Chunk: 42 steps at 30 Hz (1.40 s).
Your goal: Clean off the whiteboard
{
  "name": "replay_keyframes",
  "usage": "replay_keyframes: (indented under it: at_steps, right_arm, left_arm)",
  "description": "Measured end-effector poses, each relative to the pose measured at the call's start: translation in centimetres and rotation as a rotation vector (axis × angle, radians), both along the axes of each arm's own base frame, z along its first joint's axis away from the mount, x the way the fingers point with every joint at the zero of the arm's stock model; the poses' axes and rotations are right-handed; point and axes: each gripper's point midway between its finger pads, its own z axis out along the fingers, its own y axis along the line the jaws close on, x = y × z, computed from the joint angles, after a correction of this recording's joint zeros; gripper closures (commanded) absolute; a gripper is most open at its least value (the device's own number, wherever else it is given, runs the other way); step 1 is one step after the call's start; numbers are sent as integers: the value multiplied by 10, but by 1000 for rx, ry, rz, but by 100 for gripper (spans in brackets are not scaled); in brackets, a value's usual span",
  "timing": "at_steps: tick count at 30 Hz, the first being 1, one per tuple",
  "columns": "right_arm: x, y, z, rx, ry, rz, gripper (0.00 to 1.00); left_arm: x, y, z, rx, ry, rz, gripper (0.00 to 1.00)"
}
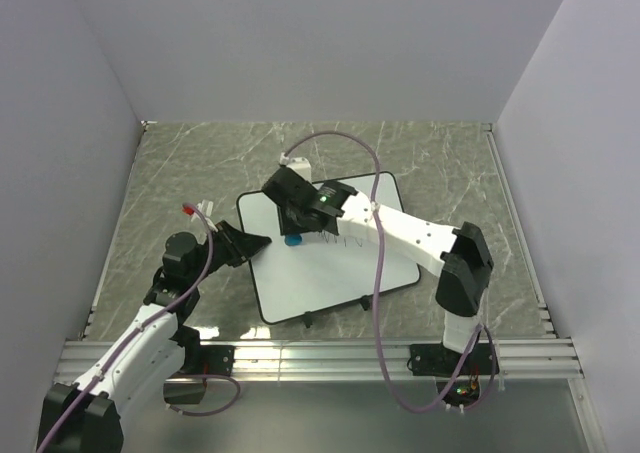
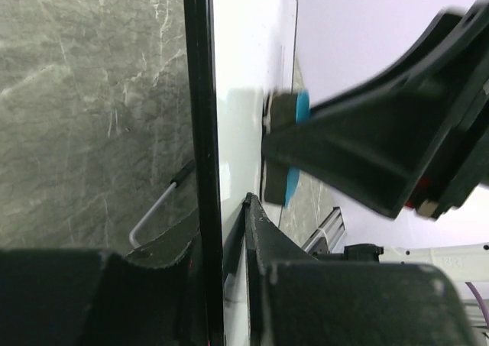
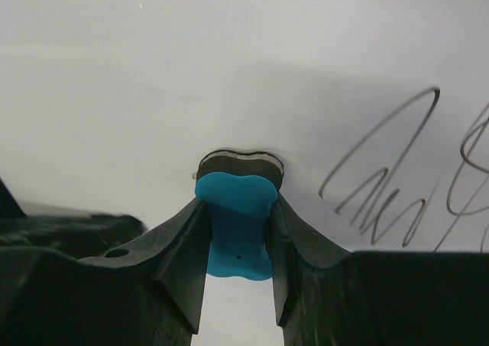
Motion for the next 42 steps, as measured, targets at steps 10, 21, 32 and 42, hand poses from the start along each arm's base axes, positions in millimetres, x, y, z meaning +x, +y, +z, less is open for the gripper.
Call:
replay_keyframes:
  at_steps: [10,21,32,42]
  right_arm:
    - [38,-21,-4,44,11,-121,100]
    - [-10,-116,-54,-16,20,-205,100]
    - [-56,-136,-75,-76,109,-161,100]
    - [20,-38,1,50,-11,-116,100]
  left_arm:
    - [0,2,-2,-11,38,46,100]
    - [-2,0,-2,-6,51,53,100]
    - [-6,-5,3,24,-7,5,100]
    - [-3,-8,10,33,9,-2,100]
